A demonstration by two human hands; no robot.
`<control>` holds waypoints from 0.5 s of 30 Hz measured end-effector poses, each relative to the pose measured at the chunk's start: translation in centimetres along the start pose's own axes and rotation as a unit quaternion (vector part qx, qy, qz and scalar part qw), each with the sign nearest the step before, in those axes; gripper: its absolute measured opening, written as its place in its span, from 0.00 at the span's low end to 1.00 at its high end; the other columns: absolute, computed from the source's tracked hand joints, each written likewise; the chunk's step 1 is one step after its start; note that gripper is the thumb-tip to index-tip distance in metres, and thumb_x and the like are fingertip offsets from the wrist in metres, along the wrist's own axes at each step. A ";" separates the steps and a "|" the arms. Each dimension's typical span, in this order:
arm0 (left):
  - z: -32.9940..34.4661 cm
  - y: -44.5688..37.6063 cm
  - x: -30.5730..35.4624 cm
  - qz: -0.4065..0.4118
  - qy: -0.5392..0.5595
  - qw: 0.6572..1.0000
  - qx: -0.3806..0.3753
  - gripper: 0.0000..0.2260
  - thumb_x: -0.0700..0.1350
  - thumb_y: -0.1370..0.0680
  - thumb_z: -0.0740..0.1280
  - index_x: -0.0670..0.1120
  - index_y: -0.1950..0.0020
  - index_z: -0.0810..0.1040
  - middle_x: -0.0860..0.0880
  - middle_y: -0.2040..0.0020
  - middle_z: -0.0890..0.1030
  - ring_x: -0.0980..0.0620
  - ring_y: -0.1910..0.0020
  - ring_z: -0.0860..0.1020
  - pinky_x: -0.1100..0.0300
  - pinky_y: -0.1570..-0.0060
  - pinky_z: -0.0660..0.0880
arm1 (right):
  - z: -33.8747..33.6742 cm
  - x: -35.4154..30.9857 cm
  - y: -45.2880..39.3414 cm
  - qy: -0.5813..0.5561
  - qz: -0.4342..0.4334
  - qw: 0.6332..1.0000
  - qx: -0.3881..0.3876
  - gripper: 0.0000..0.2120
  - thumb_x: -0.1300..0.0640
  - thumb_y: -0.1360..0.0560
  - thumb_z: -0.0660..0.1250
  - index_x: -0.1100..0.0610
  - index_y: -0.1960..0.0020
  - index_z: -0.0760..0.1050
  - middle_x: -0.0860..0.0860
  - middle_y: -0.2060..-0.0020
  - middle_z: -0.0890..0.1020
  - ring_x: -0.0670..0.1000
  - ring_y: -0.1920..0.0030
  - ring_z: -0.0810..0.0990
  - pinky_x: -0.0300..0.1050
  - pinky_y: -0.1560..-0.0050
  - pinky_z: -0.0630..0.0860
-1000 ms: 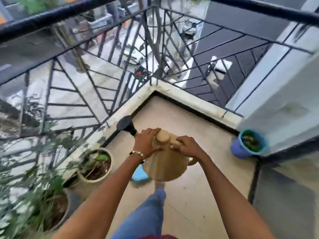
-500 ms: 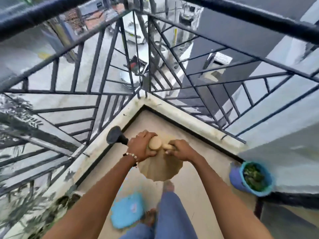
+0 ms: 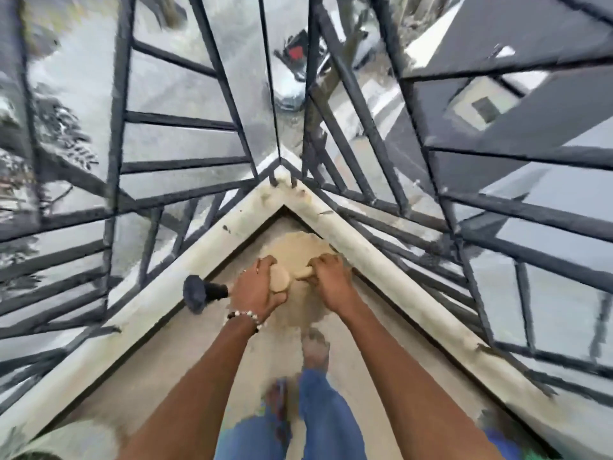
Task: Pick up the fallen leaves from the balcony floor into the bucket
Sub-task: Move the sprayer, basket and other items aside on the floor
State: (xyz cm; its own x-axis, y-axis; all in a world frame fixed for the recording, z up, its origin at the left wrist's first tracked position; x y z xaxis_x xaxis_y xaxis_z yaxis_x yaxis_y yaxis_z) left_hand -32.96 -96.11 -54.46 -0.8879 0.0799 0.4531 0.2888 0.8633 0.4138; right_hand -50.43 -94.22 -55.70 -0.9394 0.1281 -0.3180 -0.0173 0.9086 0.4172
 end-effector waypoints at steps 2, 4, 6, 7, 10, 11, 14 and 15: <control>2.7 -5.2 -1.5 -0.020 0.007 1.000 0.000 0.31 0.50 0.33 0.77 0.48 0.33 0.69 0.45 0.39 0.71 0.41 0.44 0.75 0.51 0.49 0.72 | 2.7 2.1 -5.5 -0.002 -0.002 1.000 -0.009 0.16 0.56 0.20 0.58 0.55 0.33 0.73 0.56 0.38 0.76 0.59 0.35 0.69 0.48 0.35 0.61; 5.8 -10.0 -3.4 -0.022 -0.003 1.000 0.005 0.31 0.49 0.33 0.77 0.46 0.33 0.70 0.44 0.39 0.70 0.40 0.46 0.75 0.51 0.51 0.71 | 5.8 3.8 -10.5 0.013 -0.010 0.999 -0.028 0.16 0.57 0.20 0.57 0.56 0.34 0.73 0.57 0.39 0.76 0.59 0.36 0.70 0.48 0.35 0.62; 8.3 -13.9 -5.2 -0.021 -0.012 1.000 0.005 0.31 0.48 0.33 0.76 0.46 0.33 0.69 0.43 0.39 0.69 0.40 0.46 0.75 0.51 0.52 0.72 | 8.5 5.2 -14.3 0.031 -0.009 0.998 -0.048 0.15 0.59 0.20 0.56 0.58 0.36 0.73 0.57 0.40 0.76 0.59 0.37 0.71 0.50 0.35 0.65; 10.0 -16.2 -6.4 -0.021 -0.018 1.000 0.005 0.31 0.48 0.32 0.76 0.46 0.32 0.69 0.43 0.39 0.69 0.40 0.46 0.75 0.51 0.52 0.72 | 10.5 5.9 -16.4 0.039 -0.010 0.998 -0.057 0.15 0.60 0.21 0.56 0.58 0.36 0.72 0.57 0.41 0.76 0.60 0.37 0.71 0.52 0.36 0.66; 13.2 -20.8 -9.0 -0.016 -0.048 0.999 0.002 0.31 0.48 0.31 0.76 0.45 0.31 0.69 0.42 0.37 0.69 0.40 0.46 0.76 0.53 0.52 0.71 | 14.3 7.4 -20.3 0.044 -0.005 0.996 -0.074 0.14 0.62 0.21 0.56 0.59 0.37 0.71 0.58 0.41 0.75 0.61 0.37 0.71 0.56 0.38 0.71; 13.8 -21.8 -9.6 -0.008 -0.051 0.999 0.000 0.31 0.47 0.31 0.75 0.45 0.31 0.69 0.42 0.37 0.69 0.40 0.46 0.76 0.53 0.52 0.71 | 15.1 7.8 -21.1 0.048 -0.006 0.996 -0.071 0.14 0.63 0.21 0.56 0.59 0.37 0.71 0.57 0.41 0.75 0.61 0.38 0.71 0.56 0.40 0.72; 15.6 -23.9 -11.5 -0.005 -0.040 0.999 -0.013 0.31 0.44 0.31 0.75 0.43 0.30 0.68 0.40 0.35 0.68 0.39 0.46 0.75 0.50 0.48 0.73 | 17.6 8.6 -22.8 0.042 -0.022 0.997 -0.061 0.14 0.65 0.22 0.56 0.60 0.38 0.71 0.58 0.42 0.75 0.61 0.41 0.72 0.55 0.44 0.73; 16.0 -24.1 -11.9 -0.005 -0.041 0.999 -0.018 0.32 0.43 0.31 0.75 0.43 0.30 0.68 0.40 0.35 0.67 0.39 0.46 0.75 0.50 0.48 0.73 | 18.1 8.8 -22.9 0.035 -0.024 0.998 -0.056 0.14 0.66 0.23 0.56 0.61 0.39 0.71 0.59 0.43 0.76 0.61 0.42 0.72 0.55 0.45 0.73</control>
State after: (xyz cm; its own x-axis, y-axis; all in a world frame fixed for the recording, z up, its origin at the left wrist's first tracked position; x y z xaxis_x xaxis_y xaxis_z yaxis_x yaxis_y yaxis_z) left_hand -35.05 -109.92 -82.46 -0.9171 0.1130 0.3822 0.2904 0.8463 0.4466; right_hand -52.07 -106.73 -83.50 -0.9580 0.0540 -0.2818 -0.0974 0.8627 0.4963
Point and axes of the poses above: each hand's wrist, its own y-axis away from the middle knuckle, its own z-axis out of the palm, x = y × z, the point moved 2 cm from there along -y, towards the middle knuckle
